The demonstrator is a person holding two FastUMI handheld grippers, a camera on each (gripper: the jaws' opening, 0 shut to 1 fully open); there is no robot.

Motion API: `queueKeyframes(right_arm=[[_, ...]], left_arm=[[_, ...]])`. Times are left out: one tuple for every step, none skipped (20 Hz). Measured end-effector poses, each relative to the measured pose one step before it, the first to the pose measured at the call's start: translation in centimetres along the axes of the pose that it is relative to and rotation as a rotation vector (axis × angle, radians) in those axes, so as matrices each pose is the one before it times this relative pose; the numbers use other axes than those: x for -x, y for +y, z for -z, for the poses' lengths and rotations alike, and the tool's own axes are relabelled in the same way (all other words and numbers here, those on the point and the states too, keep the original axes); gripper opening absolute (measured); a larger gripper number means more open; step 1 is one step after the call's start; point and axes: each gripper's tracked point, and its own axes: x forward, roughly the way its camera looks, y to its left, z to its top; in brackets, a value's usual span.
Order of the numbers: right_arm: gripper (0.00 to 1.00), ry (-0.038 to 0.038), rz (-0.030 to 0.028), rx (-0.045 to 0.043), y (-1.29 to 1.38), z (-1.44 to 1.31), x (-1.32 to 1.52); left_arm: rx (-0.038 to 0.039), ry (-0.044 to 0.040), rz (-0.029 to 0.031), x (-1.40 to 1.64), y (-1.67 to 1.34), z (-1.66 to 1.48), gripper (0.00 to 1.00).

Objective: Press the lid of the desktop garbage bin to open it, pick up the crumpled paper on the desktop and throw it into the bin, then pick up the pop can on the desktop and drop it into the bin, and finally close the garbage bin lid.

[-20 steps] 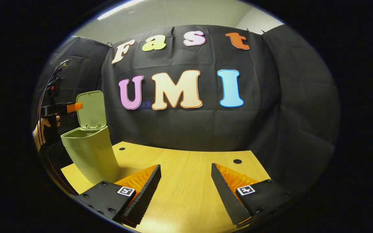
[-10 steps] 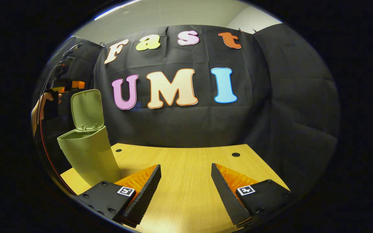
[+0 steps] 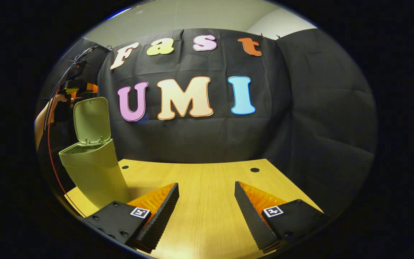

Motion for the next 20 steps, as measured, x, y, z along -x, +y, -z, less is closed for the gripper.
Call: queueKeyframes(right_arm=[[0.98, 0.002, 0.00016, 0.00253, -0.262, -0.142, -0.009], [0.98, 0.00045, -0.00302, 0.00262, -0.236, -0.228, -0.028], [0.98, -0.00105, -0.00401, 0.0055, -0.264, -0.174, -0.086], [0.98, -0.00416, -0.0043, 0.00711, -0.25, -0.261, -0.196], [0.98, -0.00464, -0.0063, 0.0062, -0.227, -0.356, -0.169], [0.98, -0.00342, -0.00926, 0.00284, -0.308, -0.185, -0.223], [0.98, -0.00331, -0.01231, -0.00133, -0.224, -0.311, -0.288], [0.98, -0.00084, -0.01432, -0.00331, -0.173, -0.192, -0.298], [0.98, -0.00169, -0.01642, -0.00269, -0.104, -0.359, -0.369], [0.98, -0.00261, -0.01552, -0.00183, -0.015, -0.193, -0.304], [0.98, -0.00646, -0.01868, 0.00098, -0.067, -0.276, -0.332], [0.98, -0.00462, -0.01676, 0.00455, -0.049, -0.203, -0.35], [0.98, 0.0042, -0.0163, 0.00559, -0.036, 0.001, -0.427], [0.98, 0.00547, -0.01848, 0.00403, 0.022, 0.051, -0.386], [0.98, 0.00362, -0.01873, 0.00279, 0.063, -0.11, -0.279], [0.98, 0.00035, -0.01591, 0.00229, 0.023, -0.206, -0.236], [0.98, -0.00267, -0.01516, 0.00441, -0.001, -0.176, -0.194], [0.98, -0.00546, -0.01068, 0.00642, -0.008, -0.206, -0.186], [0.98, -0.00638, -0.00916, 0.00786, -0.089, -0.162, -0.15], [0.98, -0.00233, -0.00879, 0.00593, -0.017, -0.026, -0.135]], left_arm=[[0.00501, 0.02348, -0.00368, -0.283, 0.043, 0.766, 0.93], [0.00763, 0.02832, 0.00012, -0.082, 0.033, 0.87, 0.93], [-0.00145, 0.02156, -0.01194, 0.183, 0.249, 0.516, 0.93], [-0.00116, -0.02892, 0.00458, 0.246, 0.092, -0.425, 0.93], [0.00783, 0.01648, -0.00025, 0.154, -0.326, 0.155, 0.93], [-0.00389, 0.0049, -0.00833, 0.398, -0.065, 0.049, 0.97], [0.00209, -0.00146, -0.00283, 0.372, -0.033, 0.037, 0.97], [0.00627, 0.00577, -0.0072, 0.79, -0.124, 0.137, 0.94], [0.00015, 0.00067, -0.00456, 0.709, -0.078, 0.084, 0.94], [0.00413, 0.0055, -0.00761, 0.843, -0.079, 0.244, 0.96], [0.00223, 0.00411, -0.00571, 0.769, -0.144, 0.306, 0.93], [-0.00163, 0.00541, -0.00273, 1.086, -0.17, 0.36, 0.97], [-0.00244, 0.00732, -0.00061, 0.771, -0.16, 0.301, 0.93], [-0.00037, 0.00685, -0.00011, 0.876, -0.117, 0.492, 0.97], [0.00107, 0.00403, -0.00014, 0.837, -0.041, 0.424, 0.97], [0.00009, 0.00243, 0.00342, 0.732, -0.15, 0.435, 0.97], [-0.00287, 0.00104, 0.00243, 0.635, -0.041, 0.373, 0.97], [-0.00409, 0.00112, -0.00179, 0.544, 0.055, 0.445, 0.97], [-0.00143, 0.00443, 0.00034, 0.511, -0.044, 0.462, 0.96], [-0.00019, 0.00438, 0.00042, 0.645, -0.071, 0.487, 0.92]])
